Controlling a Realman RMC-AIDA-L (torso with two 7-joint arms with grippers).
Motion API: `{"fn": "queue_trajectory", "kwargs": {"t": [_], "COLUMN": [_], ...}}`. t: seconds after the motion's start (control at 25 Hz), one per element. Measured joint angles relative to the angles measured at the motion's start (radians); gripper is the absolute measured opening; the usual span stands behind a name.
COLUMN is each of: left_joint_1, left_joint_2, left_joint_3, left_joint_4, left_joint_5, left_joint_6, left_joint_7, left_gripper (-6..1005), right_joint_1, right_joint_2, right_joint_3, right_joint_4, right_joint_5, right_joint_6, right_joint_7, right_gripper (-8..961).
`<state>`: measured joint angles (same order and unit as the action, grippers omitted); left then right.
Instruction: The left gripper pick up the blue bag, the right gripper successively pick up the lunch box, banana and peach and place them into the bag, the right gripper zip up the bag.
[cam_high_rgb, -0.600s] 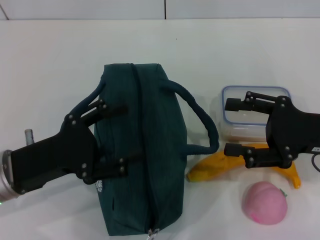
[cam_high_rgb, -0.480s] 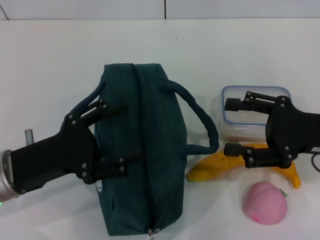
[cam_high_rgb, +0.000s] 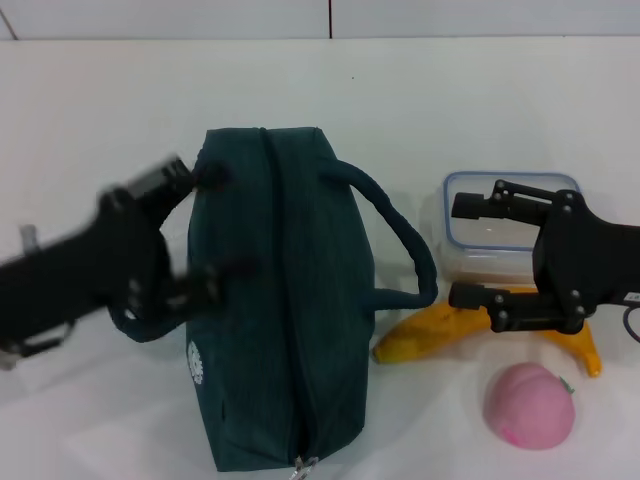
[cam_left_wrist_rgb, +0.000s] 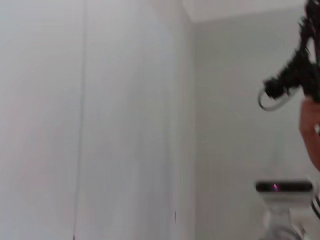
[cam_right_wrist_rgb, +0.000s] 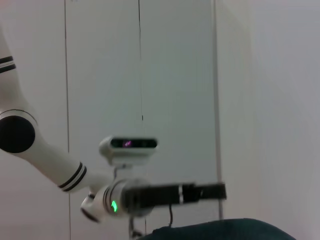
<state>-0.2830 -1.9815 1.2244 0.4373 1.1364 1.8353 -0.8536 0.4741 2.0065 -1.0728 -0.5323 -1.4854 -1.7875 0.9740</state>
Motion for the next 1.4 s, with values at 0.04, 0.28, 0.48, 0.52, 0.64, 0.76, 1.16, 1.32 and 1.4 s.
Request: {"fn": "queue_trajectory", "kwargs": {"t": [0.04, 0.28, 0.48, 0.52, 0.64, 0.76, 1.16, 1.32, 1.4], "left_joint_1": [0.009, 0.035, 0.029, 0.030, 0.041, 0.051, 0.045, 0.040, 0.036], "left_joint_2": [0.001, 0.013, 0.002, -0.002, -0.019, -0.058, -0.099, -0.100, -0.100], "left_joint_3": [-0.026, -0.194, -0.343, -0.351, -0.355, -0.356, -0.357, -0.358, -0.358], "left_joint_4": [0.044, 0.316, 0.526, 0.559, 0.634, 0.665, 0.660, 0.659, 0.659], "left_joint_5": [0.005, 0.103, 0.291, 0.320, 0.405, 0.510, 0.595, 0.596, 0.593], "left_joint_6": [0.000, -0.008, -0.009, -0.009, -0.008, -0.008, -0.021, -0.026, -0.027], "left_joint_7": [-0.068, -0.528, -0.885, -0.925, -0.998, -1.009, -1.015, -1.034, -1.049], "left_gripper": [873, 873, 873, 872, 872, 872, 802, 784, 773], "right_joint_1": [0.000, 0.000, 0.004, 0.004, 0.004, 0.005, 0.015, 0.016, 0.015], "right_joint_2": [0.000, 0.000, 0.000, 0.000, 0.000, 0.000, 0.003, 0.004, 0.004], "right_joint_3": [0.001, 0.004, 0.006, 0.006, 0.007, 0.007, -0.001, -0.001, -0.001], "right_joint_4": [0.000, 0.000, -0.002, -0.005, -0.015, -0.021, -0.024, -0.025, -0.024], "right_joint_5": [0.000, 0.007, 0.009, 0.009, 0.010, 0.010, 0.010, 0.010, 0.010], "right_joint_6": [0.000, 0.000, 0.000, 0.000, 0.001, 0.001, 0.001, 0.001, 0.001], "right_joint_7": [0.000, 0.000, 0.000, 0.001, 0.009, 0.013, 0.015, 0.023, 0.024], "right_gripper": [801, 798, 795, 795, 793, 791, 786, 784, 783]}}
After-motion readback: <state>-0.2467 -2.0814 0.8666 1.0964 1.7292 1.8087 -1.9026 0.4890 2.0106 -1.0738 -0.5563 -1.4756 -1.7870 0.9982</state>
